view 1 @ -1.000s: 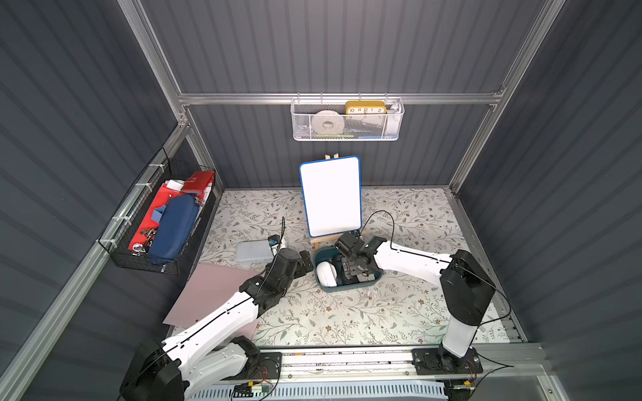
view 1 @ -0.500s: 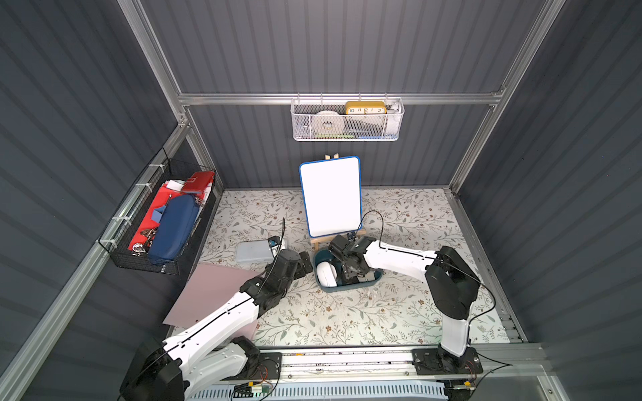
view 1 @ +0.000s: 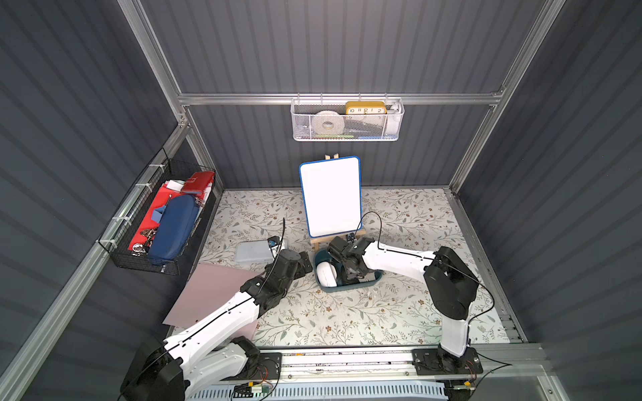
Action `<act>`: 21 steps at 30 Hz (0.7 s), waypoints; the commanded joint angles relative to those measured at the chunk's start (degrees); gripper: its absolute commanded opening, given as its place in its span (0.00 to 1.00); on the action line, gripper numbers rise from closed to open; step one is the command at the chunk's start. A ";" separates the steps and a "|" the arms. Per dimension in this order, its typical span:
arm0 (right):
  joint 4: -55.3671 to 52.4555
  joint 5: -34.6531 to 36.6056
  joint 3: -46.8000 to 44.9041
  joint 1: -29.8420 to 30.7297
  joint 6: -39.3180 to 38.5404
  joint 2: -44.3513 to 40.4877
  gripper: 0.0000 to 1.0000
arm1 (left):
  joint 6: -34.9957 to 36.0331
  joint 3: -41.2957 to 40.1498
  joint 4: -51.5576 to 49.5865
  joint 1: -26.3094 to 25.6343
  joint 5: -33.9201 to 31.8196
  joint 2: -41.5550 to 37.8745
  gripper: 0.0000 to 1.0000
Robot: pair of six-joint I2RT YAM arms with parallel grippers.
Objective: Take out the mouse from the storage box
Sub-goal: Pick up the mouse from the storage box.
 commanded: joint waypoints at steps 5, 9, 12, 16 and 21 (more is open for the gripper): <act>-1.63 0.60 0.50 0.63 0.38 -6.17 0.66 | -0.20 0.19 -1.01 -0.02 -0.79 0.55 0.99; -1.33 0.10 0.07 0.45 0.28 -8.41 0.66 | -0.45 0.08 -1.43 -0.02 -0.94 -0.10 0.99; -1.33 -0.74 -0.35 0.11 0.48 -9.97 0.67 | -0.63 -0.30 -1.77 -0.02 -0.92 -0.90 0.99; -1.40 -2.74 -1.87 -1.40 0.64 -14.29 0.66 | -0.89 -0.44 -2.32 -0.02 -0.78 -1.81 0.99; 0.67 -6.24 -6.40 -5.47 0.24 -23.21 0.67 | -0.76 0.24 -3.01 -0.02 -0.68 -2.32 1.00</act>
